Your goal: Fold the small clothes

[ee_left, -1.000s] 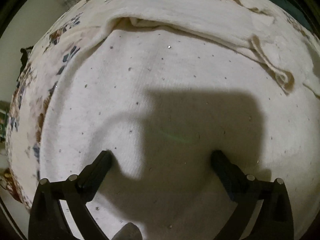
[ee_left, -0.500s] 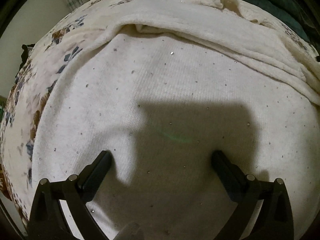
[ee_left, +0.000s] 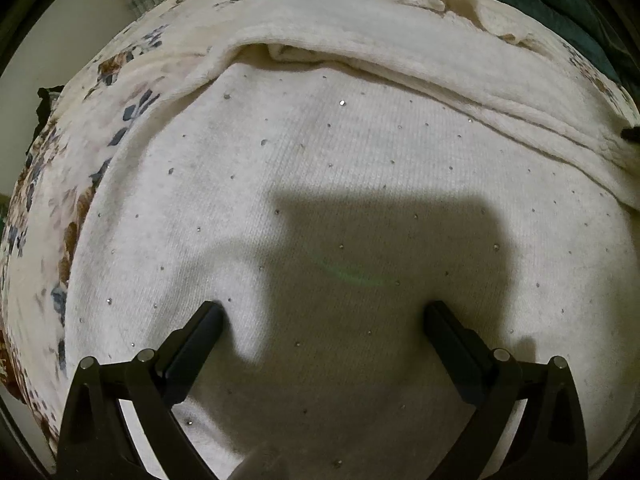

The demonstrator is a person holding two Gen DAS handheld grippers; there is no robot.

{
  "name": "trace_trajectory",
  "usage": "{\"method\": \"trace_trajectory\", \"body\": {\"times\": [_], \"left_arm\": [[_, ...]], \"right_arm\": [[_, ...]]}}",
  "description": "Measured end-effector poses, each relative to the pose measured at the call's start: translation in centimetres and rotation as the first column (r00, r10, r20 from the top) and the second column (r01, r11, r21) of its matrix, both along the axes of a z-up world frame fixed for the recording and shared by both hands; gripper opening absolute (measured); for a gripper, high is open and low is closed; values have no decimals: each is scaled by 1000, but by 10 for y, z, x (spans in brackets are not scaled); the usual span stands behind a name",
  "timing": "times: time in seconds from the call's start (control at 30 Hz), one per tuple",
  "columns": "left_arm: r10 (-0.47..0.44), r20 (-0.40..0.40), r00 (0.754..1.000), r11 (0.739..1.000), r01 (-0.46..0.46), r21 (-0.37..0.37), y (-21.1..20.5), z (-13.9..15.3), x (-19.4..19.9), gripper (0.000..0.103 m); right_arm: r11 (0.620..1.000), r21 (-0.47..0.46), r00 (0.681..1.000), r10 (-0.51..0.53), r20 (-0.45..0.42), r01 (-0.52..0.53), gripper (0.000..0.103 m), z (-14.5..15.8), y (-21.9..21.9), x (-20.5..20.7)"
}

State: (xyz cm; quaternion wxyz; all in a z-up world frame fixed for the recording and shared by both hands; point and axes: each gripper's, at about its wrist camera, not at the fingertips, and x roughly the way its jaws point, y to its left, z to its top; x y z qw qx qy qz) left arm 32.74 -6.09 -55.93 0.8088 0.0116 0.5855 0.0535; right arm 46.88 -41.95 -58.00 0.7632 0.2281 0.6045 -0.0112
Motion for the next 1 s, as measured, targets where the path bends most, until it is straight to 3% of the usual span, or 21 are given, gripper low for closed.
{"method": "trace_trajectory", "body": {"times": [0.03,0.07,0.1,0.13,0.2,0.33,0.37,0.4,0.5,0.57,0.63,0.73,0.77,0.8,0.87,1.0], "left_arm": [[-6,-7,1000,1000,6,-6,2,1,1,103],[-9,-9,1000,1000,9,-15,3,3,1,103],[-12,-8,1000,999,12,-32,5,7,0,103],[-14,-4,1000,999,14,-44,7,9,0,103],[-23,7,1000,997,23,-80,12,15,-4,103],[-49,6,999,993,50,-104,21,21,-12,103],[-56,1,998,992,56,-112,23,21,-14,103],[-64,-5,998,991,63,-118,26,21,-15,103],[-87,-12,996,986,85,-145,31,27,-19,103],[-113,-6,994,982,111,-153,33,31,-22,103],[-142,-1,990,977,140,-160,33,34,-25,103],[-173,-5,985,974,170,-150,32,33,-29,103],[-180,-8,984,973,177,-148,32,34,-30,103],[-186,-7,983,972,183,-150,33,36,-32,103],[-204,7,979,967,203,-152,28,45,-41,103],[-283,17,959,950,283,-133,16,63,-64,103]], "right_arm": [[999,34,999,-32,9,31,9,6,-12,0],[994,81,997,-73,5,73,26,8,-25,-1],[985,106,991,-134,0,133,55,9,-41,-3],[972,109,977,-211,6,209,62,10,-58,-7],[950,106,956,-291,-25,293,63,-1,-82,-6],[936,206,956,-263,-132,286,63,-42,-77,18],[931,235,958,-252,-133,278,56,-49,-73,24],[938,235,966,-235,-111,255,13,-49,-66,30],[980,46,979,-190,-70,194,9,-33,-48,51],[978,-51,978,-203,-35,201,9,-20,-56,66],[974,-103,976,-210,-61,203,9,-24,-64,82],[986,-82,975,-159,-154,148,12,-42,-59,100],[986,-69,972,-161,-170,151,23,-43,-59,100],[985,-43,967,-173,-186,168,36,-42,-60,96],[980,13,963,-192,-187,198,49,-29,-68,74],[983,35,952,-164,-259,179,50,2,-73,0]]}}
